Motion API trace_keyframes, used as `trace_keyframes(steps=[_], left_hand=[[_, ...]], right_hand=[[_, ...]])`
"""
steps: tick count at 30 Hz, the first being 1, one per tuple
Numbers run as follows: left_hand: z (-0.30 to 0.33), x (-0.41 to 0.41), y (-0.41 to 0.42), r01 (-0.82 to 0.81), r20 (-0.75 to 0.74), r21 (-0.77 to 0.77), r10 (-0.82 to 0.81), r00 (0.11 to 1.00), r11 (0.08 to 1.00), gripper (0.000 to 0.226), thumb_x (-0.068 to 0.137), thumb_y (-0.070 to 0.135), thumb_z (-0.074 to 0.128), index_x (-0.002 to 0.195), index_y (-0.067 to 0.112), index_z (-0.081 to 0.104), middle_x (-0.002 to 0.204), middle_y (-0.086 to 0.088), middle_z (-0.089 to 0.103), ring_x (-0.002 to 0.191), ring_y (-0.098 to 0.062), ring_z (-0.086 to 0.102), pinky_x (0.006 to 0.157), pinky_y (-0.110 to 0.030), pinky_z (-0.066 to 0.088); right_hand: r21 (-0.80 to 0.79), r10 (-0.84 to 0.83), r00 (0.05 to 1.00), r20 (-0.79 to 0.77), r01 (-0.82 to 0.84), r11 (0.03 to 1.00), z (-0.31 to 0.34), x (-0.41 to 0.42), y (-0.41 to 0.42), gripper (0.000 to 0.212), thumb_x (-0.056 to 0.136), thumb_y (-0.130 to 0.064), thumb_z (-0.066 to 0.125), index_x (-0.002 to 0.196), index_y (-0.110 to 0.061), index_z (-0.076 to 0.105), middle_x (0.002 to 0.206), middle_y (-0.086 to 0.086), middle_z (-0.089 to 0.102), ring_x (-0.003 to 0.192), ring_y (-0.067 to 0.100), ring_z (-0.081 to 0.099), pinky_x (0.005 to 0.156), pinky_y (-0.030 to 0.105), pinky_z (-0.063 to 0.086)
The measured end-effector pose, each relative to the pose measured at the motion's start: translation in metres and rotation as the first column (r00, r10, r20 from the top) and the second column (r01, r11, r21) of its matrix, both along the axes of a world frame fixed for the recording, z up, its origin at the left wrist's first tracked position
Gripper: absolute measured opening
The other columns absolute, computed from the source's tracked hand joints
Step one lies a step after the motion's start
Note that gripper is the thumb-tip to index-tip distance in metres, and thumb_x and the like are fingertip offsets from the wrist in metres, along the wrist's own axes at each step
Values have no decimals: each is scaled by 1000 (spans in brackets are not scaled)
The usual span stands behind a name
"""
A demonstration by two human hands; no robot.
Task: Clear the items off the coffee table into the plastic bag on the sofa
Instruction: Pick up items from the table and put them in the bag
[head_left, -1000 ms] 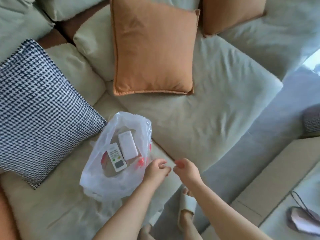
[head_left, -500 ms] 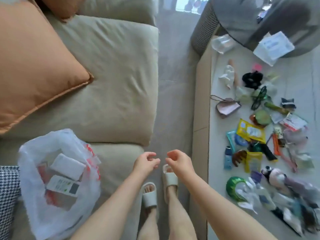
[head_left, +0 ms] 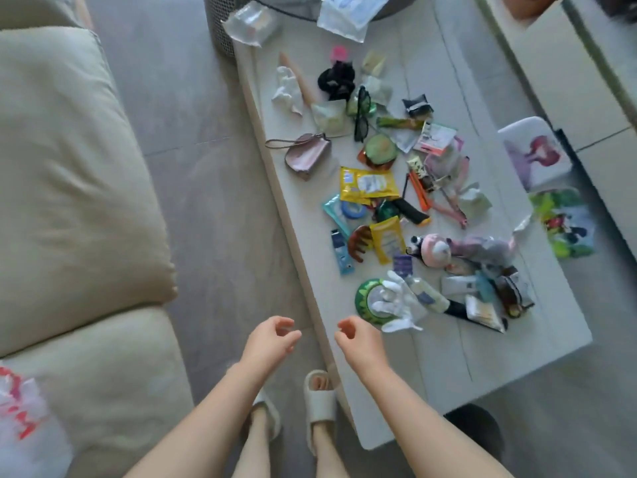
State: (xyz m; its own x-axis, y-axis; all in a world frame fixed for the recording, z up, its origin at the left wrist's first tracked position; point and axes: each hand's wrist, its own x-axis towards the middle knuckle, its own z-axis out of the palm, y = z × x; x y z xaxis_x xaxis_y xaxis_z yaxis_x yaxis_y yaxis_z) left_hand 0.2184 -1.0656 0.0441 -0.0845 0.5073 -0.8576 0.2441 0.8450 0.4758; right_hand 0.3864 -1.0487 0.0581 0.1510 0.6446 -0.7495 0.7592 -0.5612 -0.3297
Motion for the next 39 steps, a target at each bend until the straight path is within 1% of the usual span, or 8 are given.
trace_keyframes(steps=[8, 14, 19, 22, 25, 31, 36, 39], left_hand=[[-33, 107, 27, 104, -6, -8, -104, 995, 995, 34, 85, 20, 64, 117, 8, 60, 91, -7, 64, 71, -19, 60, 74, -34, 50], [-66, 163, 54, 257, -107, 52, -250, 962, 965, 51, 88, 23, 60, 136, 15, 46, 130, -4, 53, 113, -21, 57, 93, -31, 47], [-95, 186, 74, 262, -181, 118, -239, 954, 958, 63, 84, 18, 65, 141, 12, 38, 134, -8, 46, 121, -24, 50, 97, -26, 41], [-111, 187, 78, 256, -243, 58, -235, 941, 965, 76, 81, 27, 70, 145, 16, 31, 140, -11, 41, 128, -28, 46, 107, -38, 40], [-123, 188, 77, 267, -253, 48, -246, 935, 963, 80, 76, 30, 74, 144, 15, 34, 136, -12, 45, 124, -30, 49, 104, -44, 43], [-138, 193, 69, 207, -217, 23, -198, 956, 978, 72, 71, 36, 75, 134, 21, 46, 124, -10, 49, 118, -30, 52, 101, -45, 46], [-136, 188, 61, 166, -239, 12, -158, 958, 986, 64, 75, 36, 72, 132, 18, 48, 123, -10, 47, 116, -31, 51, 101, -45, 46], [-131, 183, 53, 136, -269, 15, -128, 955, 991, 61, 78, 36, 70, 131, 15, 49, 127, -11, 44, 117, -31, 51, 104, -45, 43]], right_hand=[[86, -109, 989, 101, 100, 991, -43, 125, 8, 27, 89, -22, 55, 114, -14, 62, 118, 8, 60, 109, 27, 55, 89, 33, 45], [137, 16, 991, 136, -34, 990, -94, 169, 32, 37, 96, -16, 40, 132, -11, 45, 137, 7, 47, 127, 24, 39, 100, 34, 36], [135, 159, 980, 117, -175, 975, -121, 175, 34, 58, 93, -25, 50, 144, -16, 24, 148, 0, 31, 132, 24, 31, 105, 37, 34], [111, 208, 955, 213, -235, 966, -129, 177, 27, 69, 90, -34, 55, 146, -19, 17, 147, -2, 29, 130, 25, 33, 103, 38, 33], [114, 246, 921, 304, -291, 950, -135, 177, 22, 70, 89, -35, 55, 146, -19, 18, 139, 2, 37, 127, 24, 35, 104, 34, 31], [166, 190, 912, 364, -264, 950, -137, 187, 20, 24, 90, -33, 55, 109, -17, 53, 115, 4, 55, 115, 25, 44, 93, 34, 34], [405, 71, 938, 338, -213, 889, -124, 203, 29, 16, 78, -20, 71, 89, -13, 63, 106, 8, 59, 109, 31, 48, 85, 37, 37], [439, 63, 938, 341, -218, 872, -121, 210, 44, 14, 77, -14, 70, 88, -12, 61, 120, 7, 56, 120, 29, 44, 90, 38, 37]])
